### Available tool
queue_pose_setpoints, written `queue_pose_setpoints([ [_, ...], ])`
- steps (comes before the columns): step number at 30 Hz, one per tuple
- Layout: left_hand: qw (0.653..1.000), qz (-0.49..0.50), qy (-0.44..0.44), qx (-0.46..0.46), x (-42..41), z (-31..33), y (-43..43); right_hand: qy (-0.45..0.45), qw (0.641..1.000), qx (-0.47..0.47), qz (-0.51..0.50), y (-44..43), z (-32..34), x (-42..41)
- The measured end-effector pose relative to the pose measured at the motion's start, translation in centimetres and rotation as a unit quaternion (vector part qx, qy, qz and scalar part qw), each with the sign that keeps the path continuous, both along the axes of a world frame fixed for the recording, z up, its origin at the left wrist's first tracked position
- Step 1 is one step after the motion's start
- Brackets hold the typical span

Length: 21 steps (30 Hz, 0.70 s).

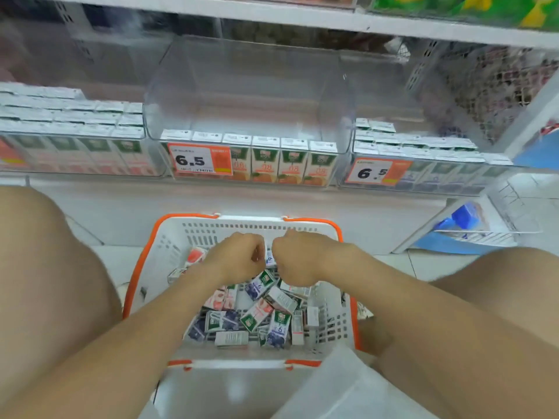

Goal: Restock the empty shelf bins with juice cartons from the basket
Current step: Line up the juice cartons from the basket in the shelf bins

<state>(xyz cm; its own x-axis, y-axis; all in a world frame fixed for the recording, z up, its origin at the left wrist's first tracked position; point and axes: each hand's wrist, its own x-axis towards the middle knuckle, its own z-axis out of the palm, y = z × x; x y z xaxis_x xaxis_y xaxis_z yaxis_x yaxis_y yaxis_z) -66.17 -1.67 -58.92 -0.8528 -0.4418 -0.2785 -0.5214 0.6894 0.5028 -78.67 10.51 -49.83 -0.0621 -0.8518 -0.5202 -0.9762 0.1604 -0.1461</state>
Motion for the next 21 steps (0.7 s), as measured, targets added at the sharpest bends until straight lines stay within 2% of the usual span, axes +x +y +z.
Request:
queue_pose_setpoints([
  [4, 0.994, -0.032, -0.107, 0.021, 2.0, -5.7, 0.5, -0.002, 0.995, 0.1, 0.024, 0.2, -6.3, 0.6],
  [7, 0.986, -0.068, -0.152, 0.024, 2.5, -9.4, 1.5, -0.001, 0.993, 0.121, 0.014, 0.0, -9.7, -0.3],
  [10, 0.983, -0.082, -0.162, 0.027, 2.0, -12.6, 2.3, 0.007, 0.992, 0.122, 0.002, 0.2, -12.5, -1.2],
  [14, 0.987, -0.094, -0.132, -0.002, 0.5, -15.6, 2.6, 0.007, 0.989, 0.149, 0.012, 1.4, -17.1, -1.6],
  [21, 0.984, -0.112, -0.131, -0.032, -2.1, -18.4, 3.4, -0.079, 0.983, 0.165, 0.025, 3.3, -24.2, 1.1],
])
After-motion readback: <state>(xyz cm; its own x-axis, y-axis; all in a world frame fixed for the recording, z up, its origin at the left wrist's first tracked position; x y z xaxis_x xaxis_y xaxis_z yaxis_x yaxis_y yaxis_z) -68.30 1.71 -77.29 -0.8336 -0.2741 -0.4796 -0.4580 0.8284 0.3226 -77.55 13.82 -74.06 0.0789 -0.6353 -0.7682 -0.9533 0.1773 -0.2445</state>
